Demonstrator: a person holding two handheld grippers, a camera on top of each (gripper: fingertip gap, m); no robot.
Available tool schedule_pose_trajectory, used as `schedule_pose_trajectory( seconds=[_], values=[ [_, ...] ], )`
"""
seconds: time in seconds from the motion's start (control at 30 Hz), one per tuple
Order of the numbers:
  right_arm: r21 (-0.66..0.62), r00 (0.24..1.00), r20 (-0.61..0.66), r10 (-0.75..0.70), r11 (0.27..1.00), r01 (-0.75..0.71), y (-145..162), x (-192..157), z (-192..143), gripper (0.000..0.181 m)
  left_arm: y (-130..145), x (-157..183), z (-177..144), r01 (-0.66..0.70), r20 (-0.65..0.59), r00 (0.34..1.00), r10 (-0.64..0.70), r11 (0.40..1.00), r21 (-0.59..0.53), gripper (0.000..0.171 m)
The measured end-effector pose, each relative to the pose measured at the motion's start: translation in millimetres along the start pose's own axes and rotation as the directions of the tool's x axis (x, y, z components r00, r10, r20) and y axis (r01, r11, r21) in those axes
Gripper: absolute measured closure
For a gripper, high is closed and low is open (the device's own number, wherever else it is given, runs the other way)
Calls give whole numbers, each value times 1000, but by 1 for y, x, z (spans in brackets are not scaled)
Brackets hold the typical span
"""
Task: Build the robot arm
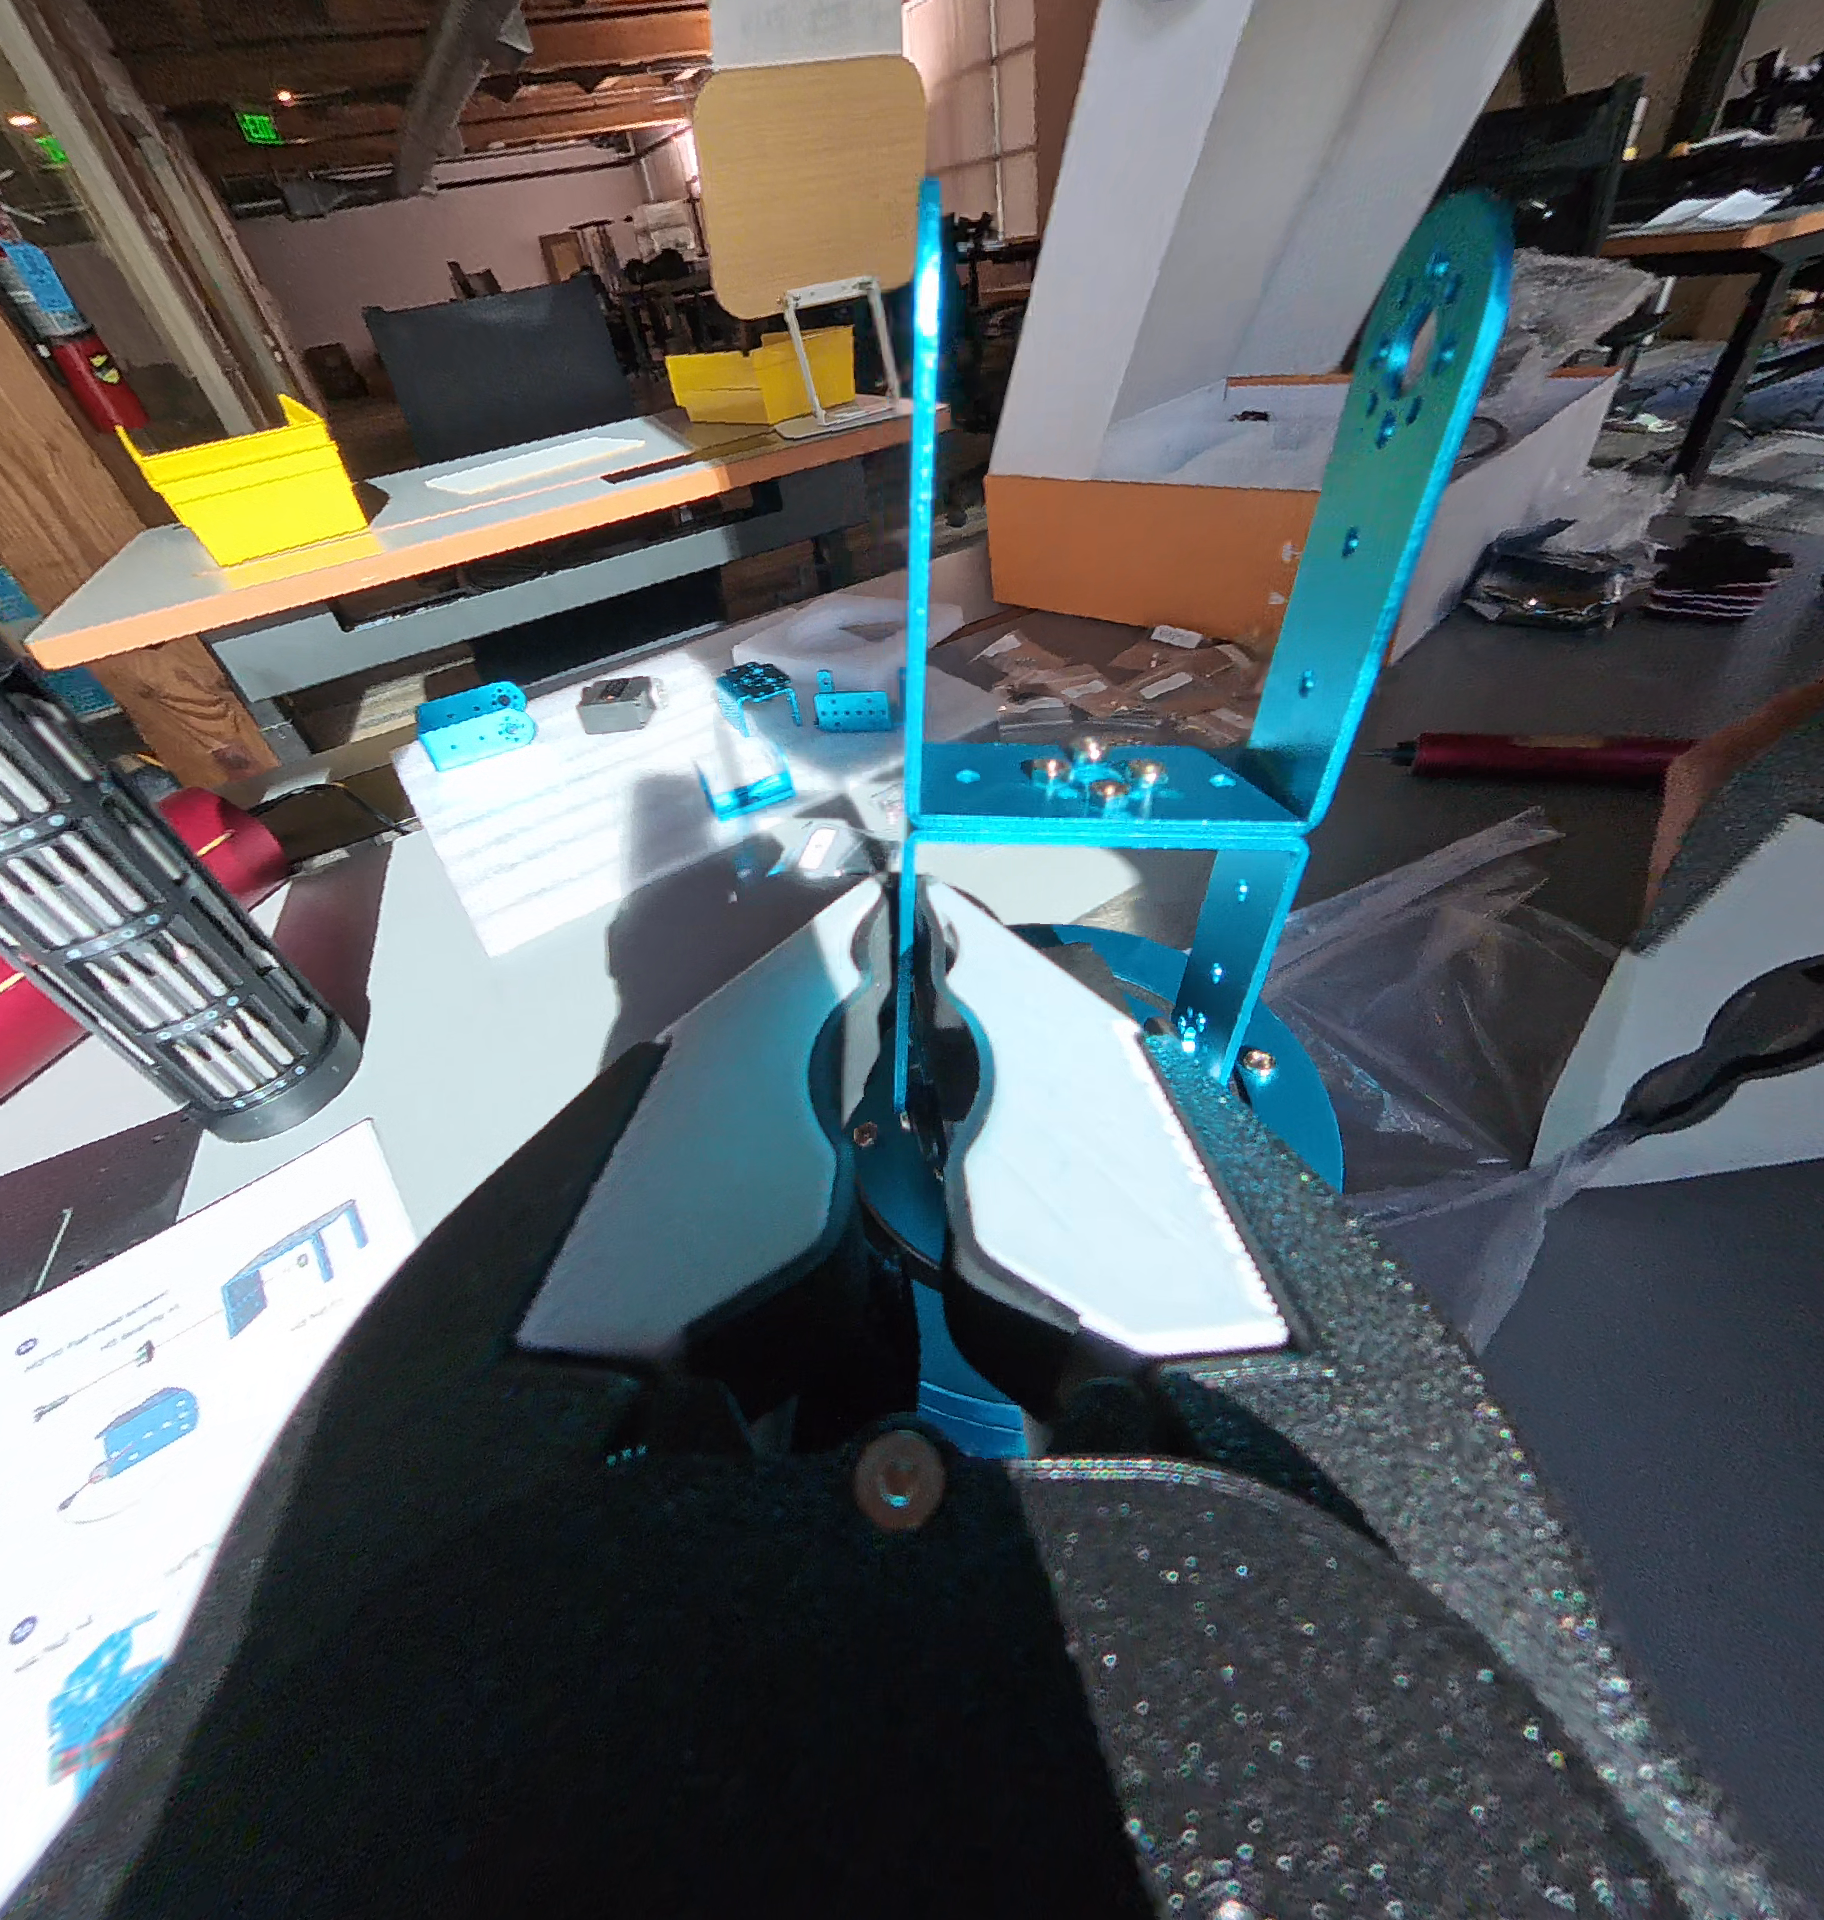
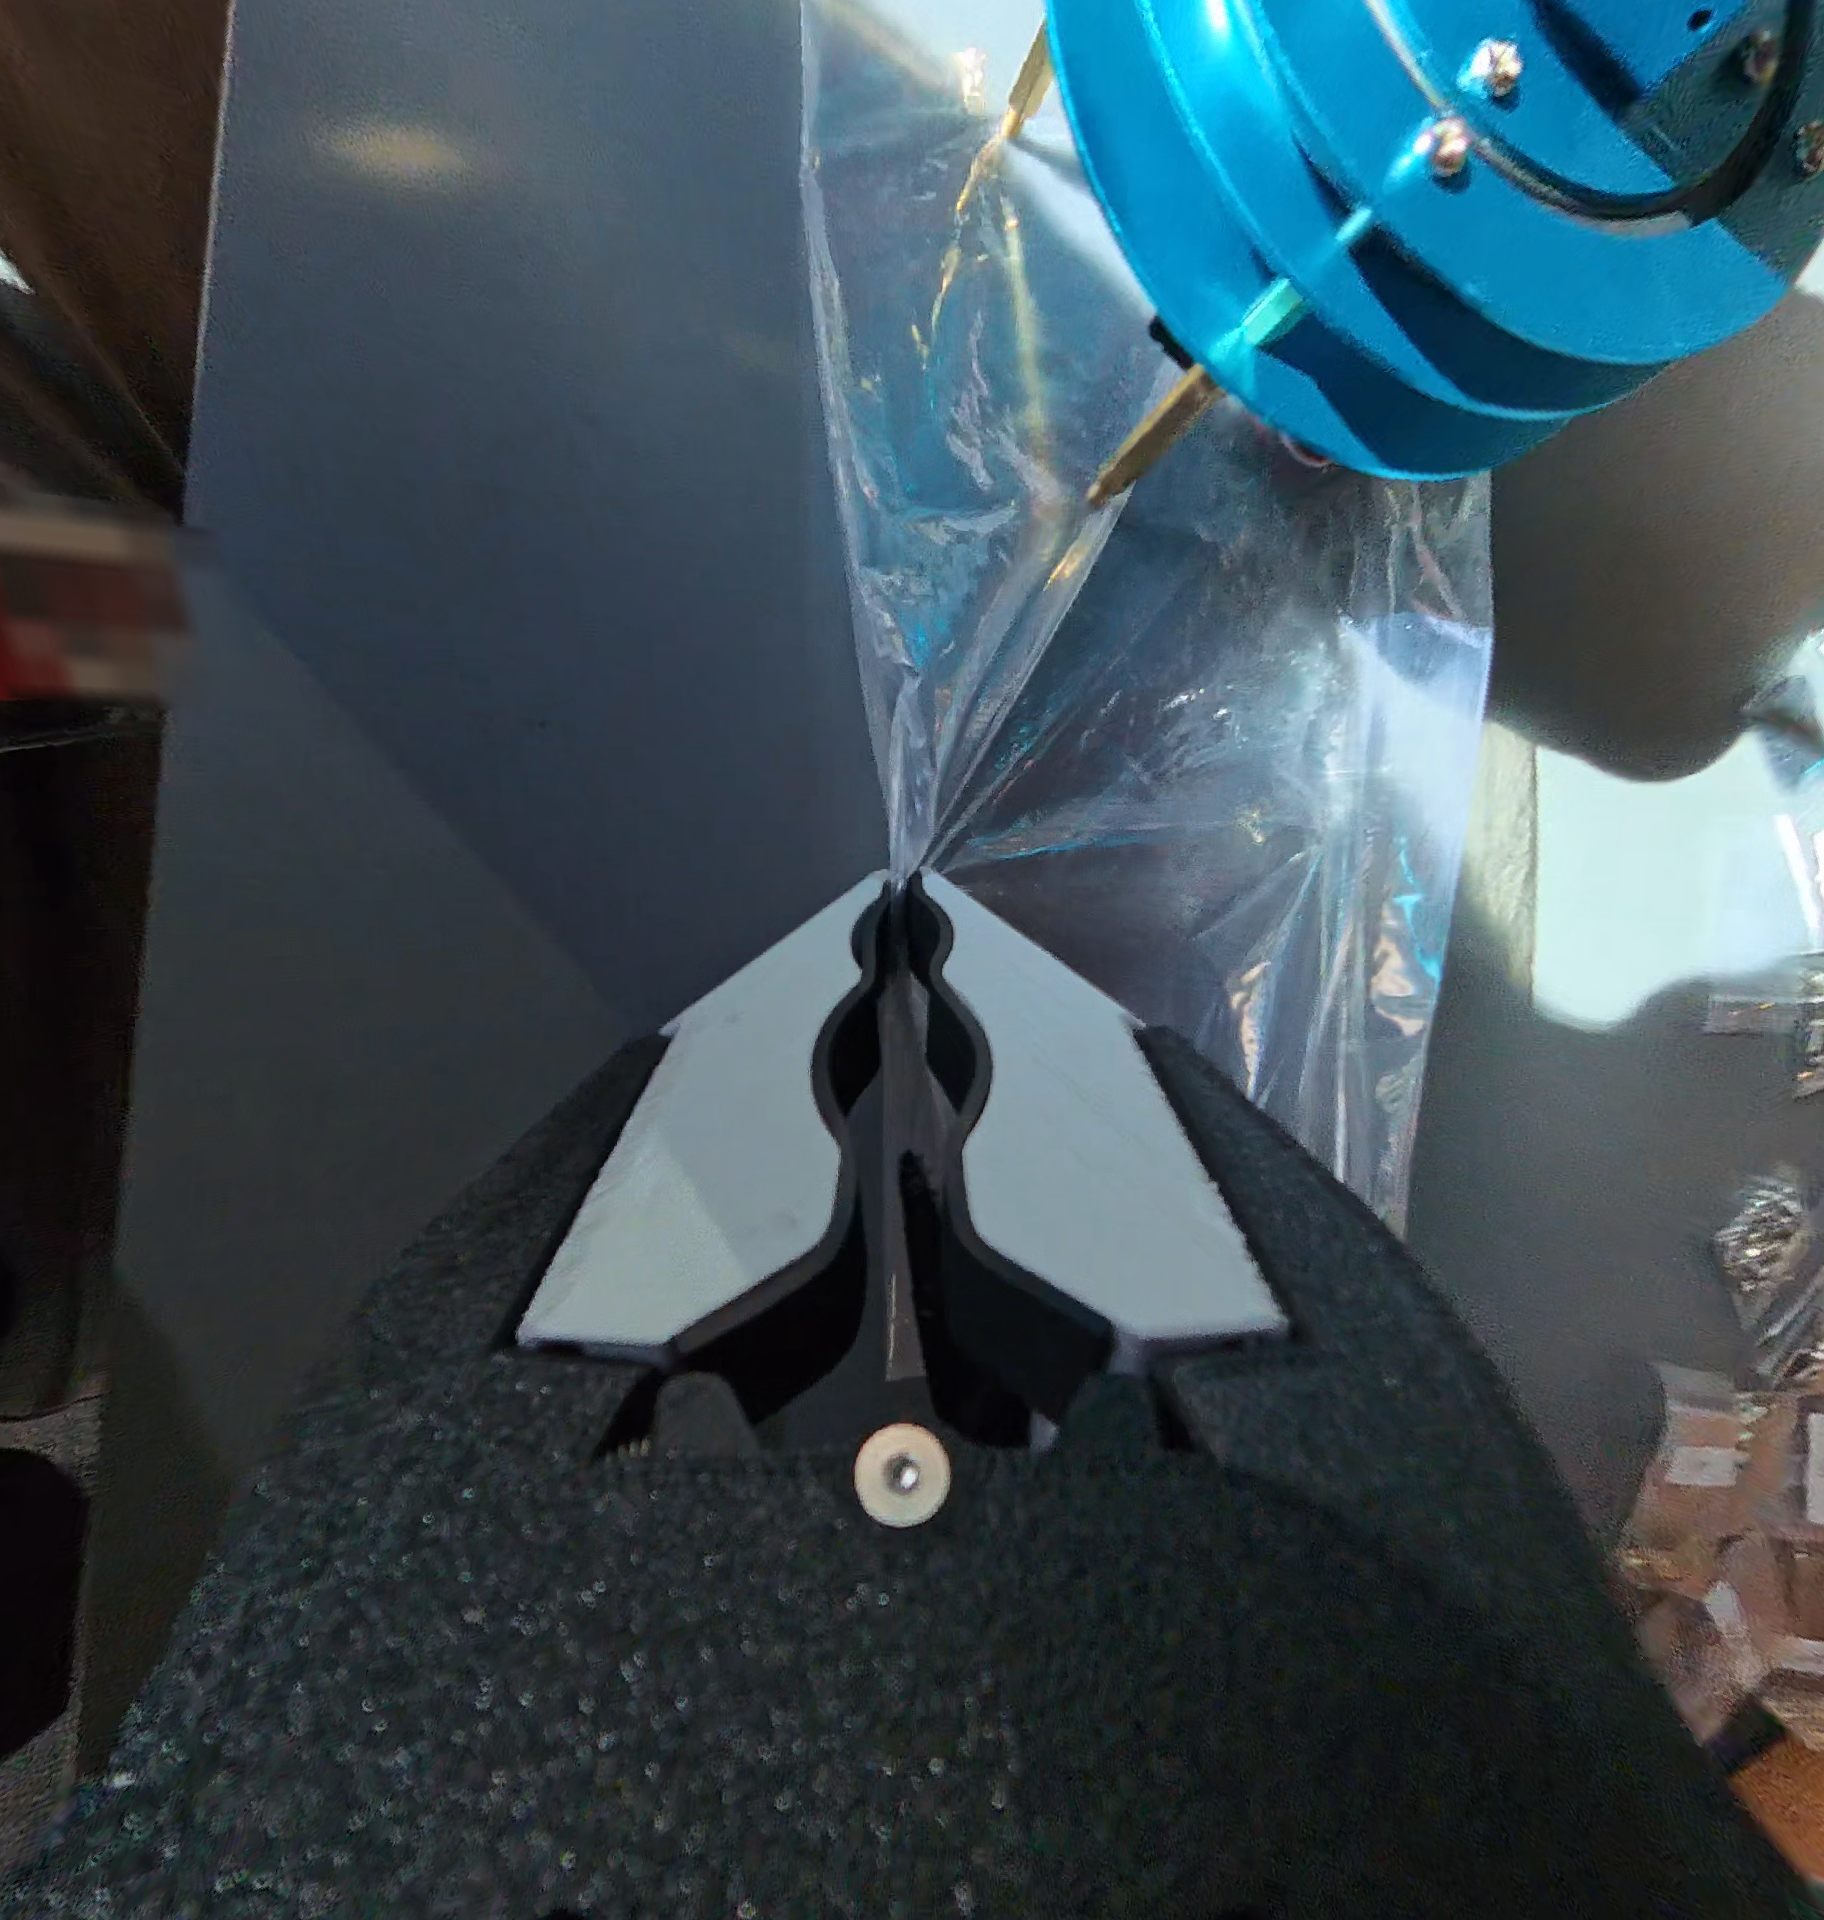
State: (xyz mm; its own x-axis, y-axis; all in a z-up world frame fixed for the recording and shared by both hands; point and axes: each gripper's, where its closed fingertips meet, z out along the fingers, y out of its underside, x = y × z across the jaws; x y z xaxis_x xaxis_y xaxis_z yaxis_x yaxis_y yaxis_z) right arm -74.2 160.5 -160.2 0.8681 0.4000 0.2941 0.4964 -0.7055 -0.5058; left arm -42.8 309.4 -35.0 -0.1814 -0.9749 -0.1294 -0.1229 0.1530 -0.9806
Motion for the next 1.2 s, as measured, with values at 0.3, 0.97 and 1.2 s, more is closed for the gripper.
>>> schedule_pose_trajectory(
  seconds=[0.3,0.97,1.2],
  values=[
    [397,989,134,60,912,-109,-103,53,-59,96,-1,7,-3,-1,-9,1000,1,1000,-6,171],
    [798,744,456,-488,595,-98,-189,78,-56,114,0,9,-3,86,-110,990,-85,996,5,169],
    [760,724,498,-477,642,-101,-185,82,-55,113,35,18,-42,160,-105,980,-167,985,-72,89]
  ],
)
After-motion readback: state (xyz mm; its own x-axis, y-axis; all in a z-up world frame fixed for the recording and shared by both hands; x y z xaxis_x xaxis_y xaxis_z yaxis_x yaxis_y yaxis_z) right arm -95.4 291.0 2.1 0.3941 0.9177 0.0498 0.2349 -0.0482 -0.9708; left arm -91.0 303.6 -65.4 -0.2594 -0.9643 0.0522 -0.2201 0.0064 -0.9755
